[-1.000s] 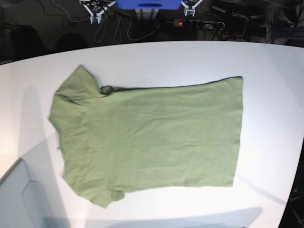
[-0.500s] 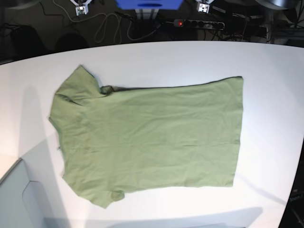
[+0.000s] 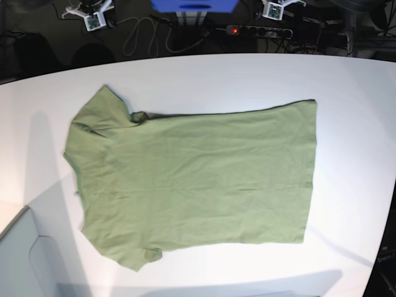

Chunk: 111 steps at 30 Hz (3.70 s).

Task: Fold the T-shirt properly
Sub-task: 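Move both grippers down to the shirt's shoulder corners and grasp them, then lift the shoulder corners with both grippers and pull them apart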

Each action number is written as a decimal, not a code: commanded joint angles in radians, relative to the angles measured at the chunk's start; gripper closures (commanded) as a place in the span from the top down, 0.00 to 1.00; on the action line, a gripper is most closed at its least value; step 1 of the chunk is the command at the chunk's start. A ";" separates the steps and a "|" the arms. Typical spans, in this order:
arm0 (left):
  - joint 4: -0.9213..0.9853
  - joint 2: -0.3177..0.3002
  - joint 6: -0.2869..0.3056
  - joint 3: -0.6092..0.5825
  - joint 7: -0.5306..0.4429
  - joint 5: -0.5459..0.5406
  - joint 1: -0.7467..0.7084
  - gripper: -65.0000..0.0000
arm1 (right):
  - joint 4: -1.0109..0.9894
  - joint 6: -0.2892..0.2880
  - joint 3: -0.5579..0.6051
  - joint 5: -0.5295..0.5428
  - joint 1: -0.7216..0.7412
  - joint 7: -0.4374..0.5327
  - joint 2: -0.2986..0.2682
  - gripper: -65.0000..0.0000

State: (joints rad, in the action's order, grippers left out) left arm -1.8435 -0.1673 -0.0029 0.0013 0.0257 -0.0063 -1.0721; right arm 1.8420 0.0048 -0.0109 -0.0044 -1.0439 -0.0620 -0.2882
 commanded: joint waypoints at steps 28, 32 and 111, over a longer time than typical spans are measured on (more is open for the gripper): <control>0.003 -0.013 0.002 0.302 -0.019 -0.332 0.346 0.61 | 0.273 -0.001 -0.022 0.004 0.103 -0.157 0.001 0.51; 0.113 -0.019 0.004 0.308 -0.019 -0.370 0.422 0.61 | 0.256 -0.001 -0.022 0.004 0.123 -0.158 0.001 0.51; 0.361 -0.018 0.004 0.308 -0.019 -0.364 0.606 0.00 | -0.215 -0.007 -0.030 0.002 0.486 -0.158 -0.006 0.00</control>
State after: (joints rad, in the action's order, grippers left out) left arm -1.4750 -0.1795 0.0044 0.3054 -0.0032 -0.3775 -0.4568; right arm 1.6299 0.0040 -0.0383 0.0082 -0.5388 -0.1635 -0.2852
